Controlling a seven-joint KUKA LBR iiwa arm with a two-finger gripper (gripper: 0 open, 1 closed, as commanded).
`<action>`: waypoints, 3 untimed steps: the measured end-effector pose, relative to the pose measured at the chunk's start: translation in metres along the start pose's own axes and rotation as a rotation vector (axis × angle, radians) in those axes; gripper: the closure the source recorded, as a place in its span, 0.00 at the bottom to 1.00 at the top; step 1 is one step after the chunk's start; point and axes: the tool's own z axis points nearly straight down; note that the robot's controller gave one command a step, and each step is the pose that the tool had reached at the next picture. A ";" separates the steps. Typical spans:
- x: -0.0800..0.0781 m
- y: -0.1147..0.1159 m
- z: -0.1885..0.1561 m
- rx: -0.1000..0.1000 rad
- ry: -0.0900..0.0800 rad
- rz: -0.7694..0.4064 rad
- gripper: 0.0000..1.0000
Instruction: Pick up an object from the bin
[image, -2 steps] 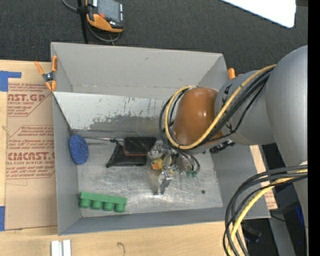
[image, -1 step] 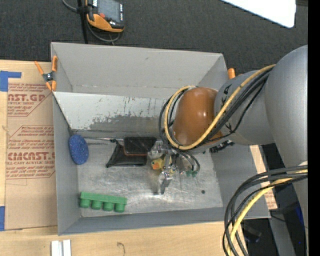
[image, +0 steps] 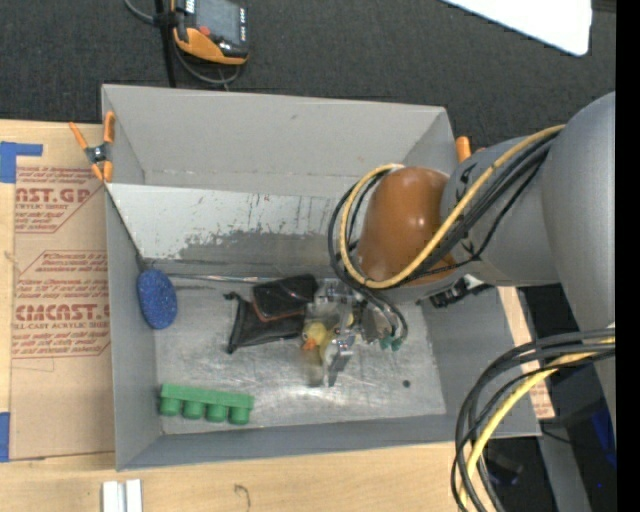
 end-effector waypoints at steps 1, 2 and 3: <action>-0.012 -0.028 -0.009 0.016 0.003 0.109 0.00; -0.010 -0.001 -0.017 0.015 -0.012 -0.133 0.00; -0.017 0.029 -0.004 0.015 -0.021 -0.106 0.00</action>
Offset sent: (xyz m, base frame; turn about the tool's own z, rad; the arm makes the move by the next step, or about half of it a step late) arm -0.0048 0.0646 0.0466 0.0438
